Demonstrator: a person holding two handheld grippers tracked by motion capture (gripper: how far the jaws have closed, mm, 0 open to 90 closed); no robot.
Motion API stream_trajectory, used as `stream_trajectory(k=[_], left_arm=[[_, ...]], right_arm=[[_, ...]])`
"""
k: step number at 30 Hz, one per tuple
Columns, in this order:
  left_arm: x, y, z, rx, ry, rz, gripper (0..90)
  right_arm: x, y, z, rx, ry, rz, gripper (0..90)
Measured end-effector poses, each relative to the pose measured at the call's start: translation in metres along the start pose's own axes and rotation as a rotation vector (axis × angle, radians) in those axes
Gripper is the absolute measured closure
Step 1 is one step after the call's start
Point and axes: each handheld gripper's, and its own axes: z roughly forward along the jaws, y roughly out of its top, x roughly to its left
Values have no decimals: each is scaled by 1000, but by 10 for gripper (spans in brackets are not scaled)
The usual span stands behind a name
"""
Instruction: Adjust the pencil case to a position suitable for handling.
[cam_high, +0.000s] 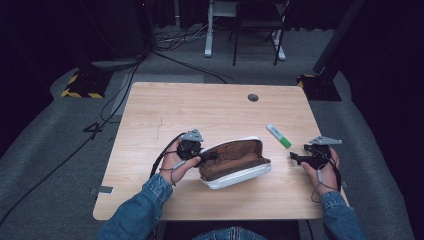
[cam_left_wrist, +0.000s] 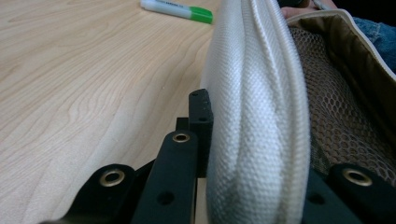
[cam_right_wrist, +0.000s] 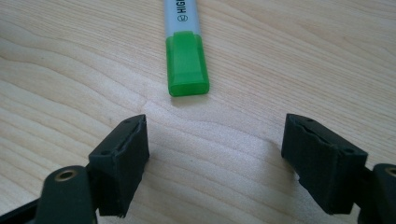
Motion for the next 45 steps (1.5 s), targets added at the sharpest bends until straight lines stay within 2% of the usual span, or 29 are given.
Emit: stream_trajectory(k=[12, 20, 25, 27, 33, 36, 39, 41, 42, 45], left_arm=[[-1, -6, 12, 12, -50, 3, 844], [5, -12, 16, 42, -34, 2, 842], [10, -15, 17, 34, -32, -12, 839], [17, -18, 17, 38, -7, -13, 833], [25, -22, 17, 30, 9, -19, 814], [26, -22, 18, 12, 25, -6, 742], [27, -22, 18, -4, 55, -1, 589], [27, -21, 18, -10, 91, 21, 494], [27, -21, 18, -14, 104, 20, 446], [27, -20, 17, -17, 114, 27, 404]], right_arm=[[0, 0, 0, 0, 0, 0, 233], [0, 0, 0, 0, 0, 0, 233], [0, 0, 0, 0, 1, -1, 233], [0, 0, 0, 0, 1, -1, 233], [0, 0, 0, 0, 1, -1, 233], [0, 0, 0, 0, 1, -1, 233], [0, 0, 0, 0, 1, -1, 232], [0, 0, 0, 0, 1, -1, 233], [0, 0, 0, 0, 1, -1, 233], [0, 0, 0, 0, 1, -1, 233]])
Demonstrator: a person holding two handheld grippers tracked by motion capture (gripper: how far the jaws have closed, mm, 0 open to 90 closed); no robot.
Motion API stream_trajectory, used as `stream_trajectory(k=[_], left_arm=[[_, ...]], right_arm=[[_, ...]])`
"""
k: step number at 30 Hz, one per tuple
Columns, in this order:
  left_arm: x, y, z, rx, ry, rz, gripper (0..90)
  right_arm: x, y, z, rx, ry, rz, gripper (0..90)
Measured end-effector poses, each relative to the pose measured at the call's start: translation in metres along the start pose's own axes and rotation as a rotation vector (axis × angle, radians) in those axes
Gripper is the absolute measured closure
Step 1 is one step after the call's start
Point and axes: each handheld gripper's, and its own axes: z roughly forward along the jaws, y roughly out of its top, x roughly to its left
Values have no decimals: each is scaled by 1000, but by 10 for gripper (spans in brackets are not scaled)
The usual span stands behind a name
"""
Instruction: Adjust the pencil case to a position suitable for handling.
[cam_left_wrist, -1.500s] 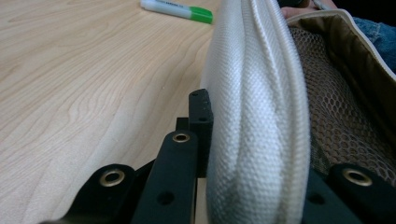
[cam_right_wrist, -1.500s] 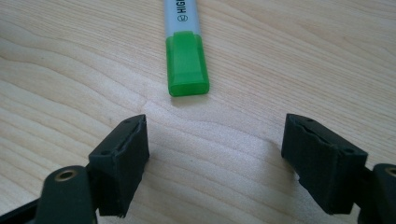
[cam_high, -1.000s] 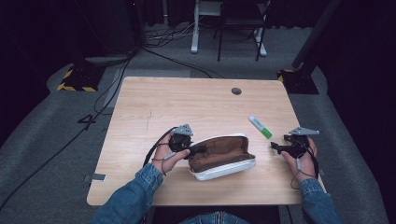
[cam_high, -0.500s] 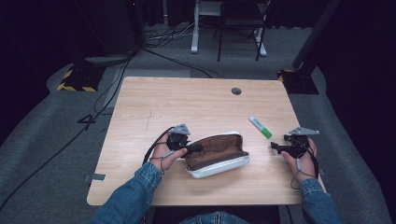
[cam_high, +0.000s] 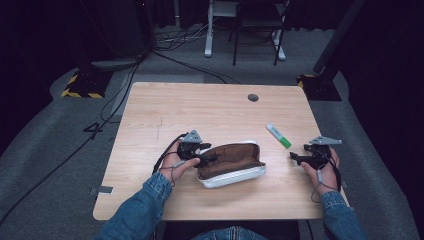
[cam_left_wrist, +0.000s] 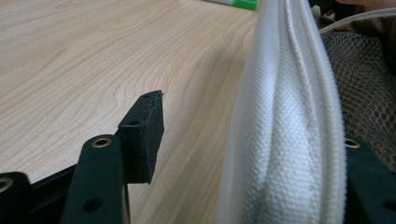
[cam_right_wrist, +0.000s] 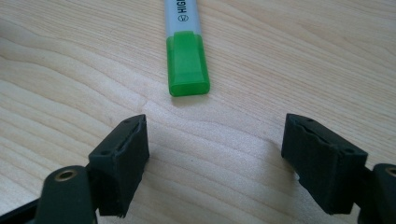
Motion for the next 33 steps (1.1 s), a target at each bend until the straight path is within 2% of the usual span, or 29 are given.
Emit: stream_trajectory(k=[9, 22, 31, 33], left_arm=[[-6, 5, -12, -17, 33, 20, 291], [-12, 11, -38, -77, 57, 36, 262], [-18, 11, -60, -69, 104, 69, 251], [-21, 9, -67, -59, 132, 85, 248]], right_arm=[[0, 0, 0, 0, 1, 0, 232], [0, 1, 1, 2, 7, -3, 225], [0, 2, 2, 4, 8, -5, 224], [0, 2, 1, 5, 7, -3, 225]])
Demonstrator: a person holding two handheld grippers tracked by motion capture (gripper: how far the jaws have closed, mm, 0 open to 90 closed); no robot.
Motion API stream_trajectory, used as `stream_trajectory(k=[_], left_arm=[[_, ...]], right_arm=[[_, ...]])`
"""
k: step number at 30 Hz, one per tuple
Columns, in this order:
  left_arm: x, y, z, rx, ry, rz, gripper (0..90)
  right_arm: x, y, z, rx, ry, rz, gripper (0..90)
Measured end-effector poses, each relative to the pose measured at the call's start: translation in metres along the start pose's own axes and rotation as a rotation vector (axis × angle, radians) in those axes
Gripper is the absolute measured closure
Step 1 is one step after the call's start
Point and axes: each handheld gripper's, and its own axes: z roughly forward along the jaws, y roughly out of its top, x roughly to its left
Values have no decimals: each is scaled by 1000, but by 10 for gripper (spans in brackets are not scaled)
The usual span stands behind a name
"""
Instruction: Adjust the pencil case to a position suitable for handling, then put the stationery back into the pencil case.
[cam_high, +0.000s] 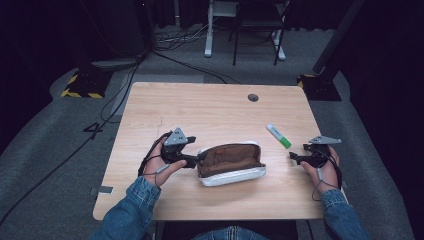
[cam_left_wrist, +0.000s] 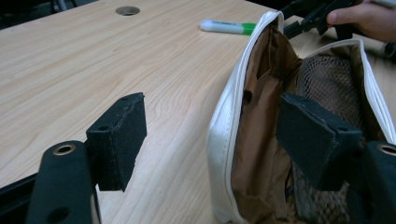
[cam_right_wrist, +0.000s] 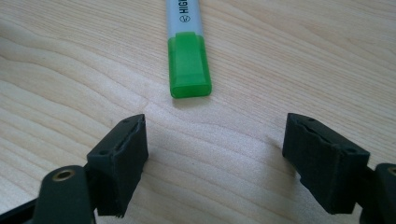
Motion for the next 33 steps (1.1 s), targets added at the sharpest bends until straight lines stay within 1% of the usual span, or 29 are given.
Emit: stream_trajectory(k=[3, 4, 5, 6, 7, 8, 9, 10, 11, 12, 14, 15, 16, 17, 20, 21, 23, 24, 27, 29, 31, 32, 33], left_arm=[[-1, -2, -8, 2, 9, -2, 246], [-2, -3, -12, 5, 17, 0, 245], [-2, -3, -12, 5, 17, 0, 244], [-2, -4, -17, 12, 33, 0, 244], [-2, -5, -20, 16, 42, -1, 244], [-2, -6, -21, 17, 45, 2, 244], [-2, -8, -24, 17, 50, -9, 243], [-2, -8, -24, 17, 50, -9, 242], [0, -10, -28, 24, 66, -15, 242], [0, -10, -28, 24, 66, -15, 242], [1, -14, -35, 31, 89, -21, 240], [1, -15, -37, 34, 96, -31, 238], [1, -15, -37, 34, 96, -31, 237], [2, -17, -40, 37, 108, -30, 237], [2, -23, -49, 45, 135, -48, 236], [3, -24, -51, 50, 141, -47, 235], [3, -27, -55, 55, 154, -66, 234], [3, -27, -55, 55, 154, -66, 232], [4, -33, -62, 80, 178, -60, 223], [5, -37, -65, 91, 193, -70, 214], [7, -41, -69, 98, 204, -82, 210], [8, -43, -71, 104, 218, -88, 207], [9, -45, -73, 113, 226, -84, 205]], right_arm=[[1, 0, 0, 0, -8, 8, 227], [2, 1, 0, 3, -12, 18, 228], [3, 2, -1, 21, -12, 32, 242], [3, 4, -2, 24, -2, 35, 258], [4, 5, -3, 18, 5, 37, 251], [4, 7, -3, 11, 4, 31, 244], [5, 9, -3, 11, 5, 26, 243], [5, 11, -4, 8, 10, 20, 241], [5, 14, -4, -1, 12, 20, 235], [6, 16, -4, -4, 14, 18, 233], [6, 22, -4, 0, 23, 2, 232], [7, 24, -4, 1, 24, -4, 231], [7, 24, -4, 1, 24, -4, 231], [7, 26, -4, 1, 29, -9, 232], [8, 35, 0, -7, 37, -2, 244], [8, 38, 1, -7, 39, -7, 249], [7, 42, 3, -5, 44, -9, 257], [7, 43, 5, -4, 45, -8, 263], [7, 47, 8, 0, 45, -10, 271], [8, 51, 13, 6, 50, -6, 287], [9, 53, 16, 15, 52, -14, 295], [9, 54, 18, 16, 51, -21, 299], [10, 56, 21, 22, 54, -23, 305]])
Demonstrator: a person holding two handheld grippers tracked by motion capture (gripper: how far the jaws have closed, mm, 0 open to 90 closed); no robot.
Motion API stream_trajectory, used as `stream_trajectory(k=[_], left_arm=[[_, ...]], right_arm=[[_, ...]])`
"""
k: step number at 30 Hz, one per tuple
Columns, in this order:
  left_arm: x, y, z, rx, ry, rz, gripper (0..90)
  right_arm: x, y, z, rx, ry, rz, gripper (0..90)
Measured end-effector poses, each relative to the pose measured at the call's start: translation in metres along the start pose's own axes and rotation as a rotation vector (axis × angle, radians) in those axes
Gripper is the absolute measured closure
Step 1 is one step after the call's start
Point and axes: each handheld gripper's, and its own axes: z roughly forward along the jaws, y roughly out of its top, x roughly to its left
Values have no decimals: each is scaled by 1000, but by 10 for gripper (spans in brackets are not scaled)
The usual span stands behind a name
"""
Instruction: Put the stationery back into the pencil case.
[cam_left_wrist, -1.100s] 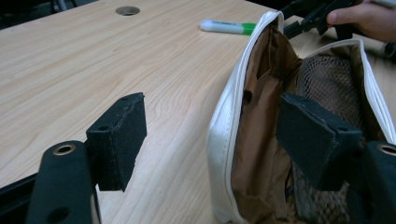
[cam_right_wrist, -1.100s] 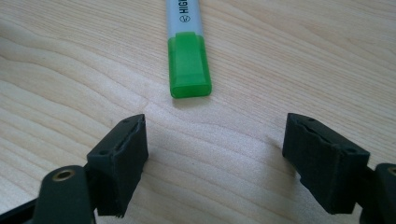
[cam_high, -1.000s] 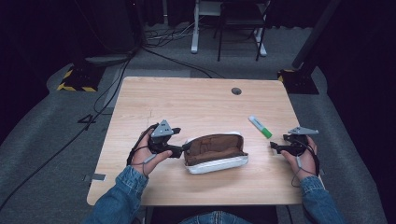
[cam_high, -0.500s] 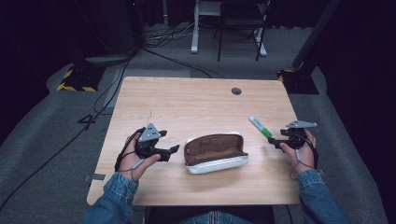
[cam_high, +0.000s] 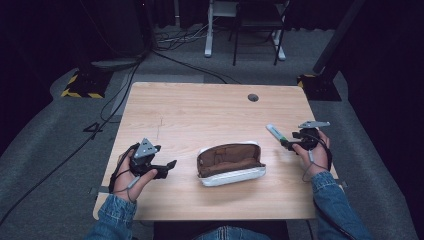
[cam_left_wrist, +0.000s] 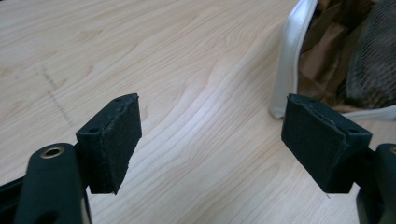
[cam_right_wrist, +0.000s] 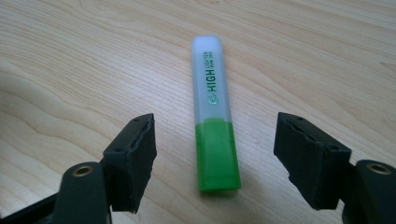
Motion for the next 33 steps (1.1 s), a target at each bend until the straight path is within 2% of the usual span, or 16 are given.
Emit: stream_trajectory(k=[2, 6, 9, 12, 15, 18, 22, 25, 33], left_arm=[[1, -2, -1, 6, 4, -12, 201], [8, -12, -6, 46, 57, -31, 198], [11, -17, -7, 63, 80, -38, 196], [16, -25, -6, 99, 107, -43, 186], [18, -29, -5, 120, 114, -55, 183], [23, -36, -2, 157, 121, -44, 176], [26, -42, 1, 174, 130, -50, 174], [29, -48, 5, 196, 123, -72, 172], [36, -55, 11, 207, 118, -76, 163]], right_arm=[[1, 2, 4, 5, -1, -3, 309], [1, 6, 11, 18, -1, -10, 325], [1, 8, 16, 28, -4, -12, 331], [0, 10, 20, 35, -7, -12, 338], [-1, 12, 25, 44, -11, -13, 345], [0, 13, 27, 51, -12, -10, 353], [0, 14, 31, 59, -16, -17, 369], [1, 14, 34, 74, -13, -22, 419], [3, 15, 35, 87, 1, -27, 571]])
